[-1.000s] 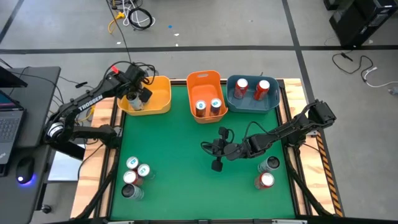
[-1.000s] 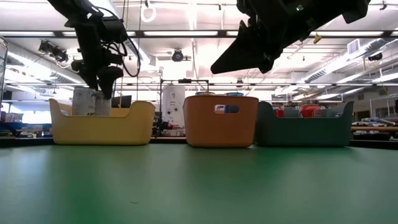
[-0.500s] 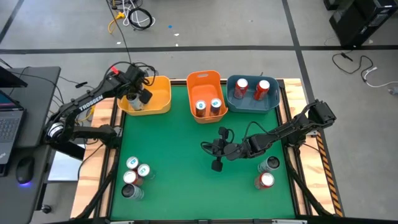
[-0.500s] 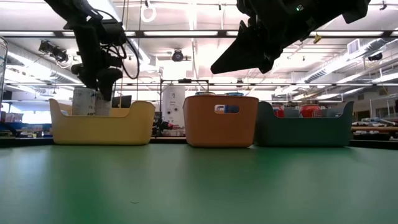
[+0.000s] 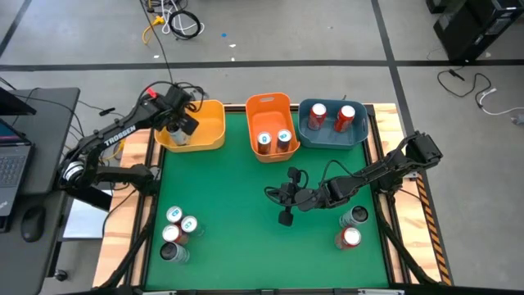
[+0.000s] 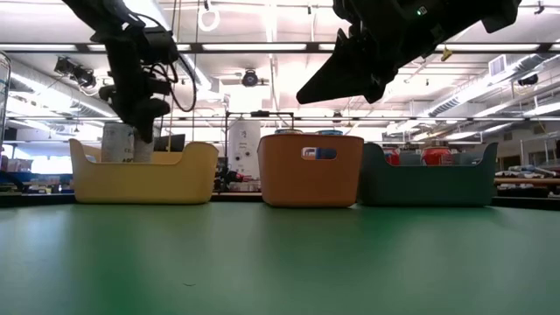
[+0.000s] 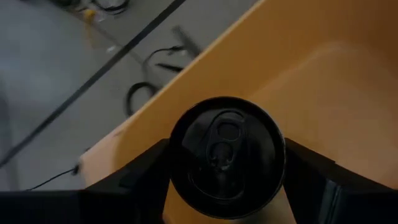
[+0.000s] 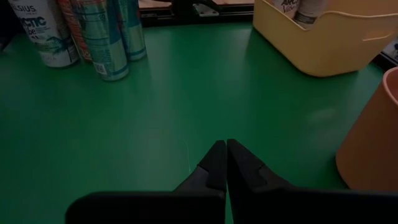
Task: Sort soda cans
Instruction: Adjust the white blue soda can in the yellow bin
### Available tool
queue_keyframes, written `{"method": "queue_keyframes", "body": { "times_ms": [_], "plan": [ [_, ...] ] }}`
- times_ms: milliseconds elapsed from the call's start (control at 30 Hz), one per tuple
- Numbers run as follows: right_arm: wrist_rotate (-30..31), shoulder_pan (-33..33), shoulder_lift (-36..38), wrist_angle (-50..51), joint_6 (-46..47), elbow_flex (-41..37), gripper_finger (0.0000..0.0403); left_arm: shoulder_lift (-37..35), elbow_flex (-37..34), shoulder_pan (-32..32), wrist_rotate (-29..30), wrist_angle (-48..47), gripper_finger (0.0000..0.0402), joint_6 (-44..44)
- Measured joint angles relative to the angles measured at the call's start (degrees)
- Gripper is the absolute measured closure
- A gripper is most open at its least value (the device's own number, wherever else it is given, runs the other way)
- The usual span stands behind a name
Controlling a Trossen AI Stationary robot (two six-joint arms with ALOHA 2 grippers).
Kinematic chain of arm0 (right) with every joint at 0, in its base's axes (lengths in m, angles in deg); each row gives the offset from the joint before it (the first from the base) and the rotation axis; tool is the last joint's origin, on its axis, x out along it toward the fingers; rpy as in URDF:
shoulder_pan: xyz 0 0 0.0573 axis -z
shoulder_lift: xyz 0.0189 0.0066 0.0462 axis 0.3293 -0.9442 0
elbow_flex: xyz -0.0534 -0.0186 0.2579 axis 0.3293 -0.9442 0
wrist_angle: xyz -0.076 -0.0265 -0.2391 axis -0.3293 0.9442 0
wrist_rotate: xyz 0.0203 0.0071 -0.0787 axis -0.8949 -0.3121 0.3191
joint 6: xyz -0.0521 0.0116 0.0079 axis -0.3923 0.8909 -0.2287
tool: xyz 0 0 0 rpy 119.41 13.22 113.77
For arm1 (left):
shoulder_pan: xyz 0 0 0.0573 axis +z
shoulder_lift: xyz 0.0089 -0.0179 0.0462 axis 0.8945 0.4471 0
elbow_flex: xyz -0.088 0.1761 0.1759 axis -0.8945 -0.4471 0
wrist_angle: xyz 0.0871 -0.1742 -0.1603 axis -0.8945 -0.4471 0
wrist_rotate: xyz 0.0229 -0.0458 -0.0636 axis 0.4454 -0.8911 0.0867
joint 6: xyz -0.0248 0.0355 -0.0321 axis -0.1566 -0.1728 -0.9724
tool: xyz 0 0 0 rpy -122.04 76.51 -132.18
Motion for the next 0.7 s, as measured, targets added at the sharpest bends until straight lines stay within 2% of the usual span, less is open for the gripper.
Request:
{"method": "queue_keyframes", "body": {
  "times_ms": [100,567,700],
  "plan": [
    [0.0,0.0,0.0,0.0,0.0,0.0,0.0403,0.0,0.0,0.1,2.2,-0.4,0.0151,-0.4],
    [-0.4,0.0,0.0,0.1,0.0,0.0,0.0403,0.0,0.0,1.5,0.2,-0.2,0.0149,-3.1],
    [-0.4,0.0,0.0,0.2,0.0,0.0,0.0403,0.0,0.0,1.5,0.2,-0.2,0.0098,-3.1]
  ]
}}
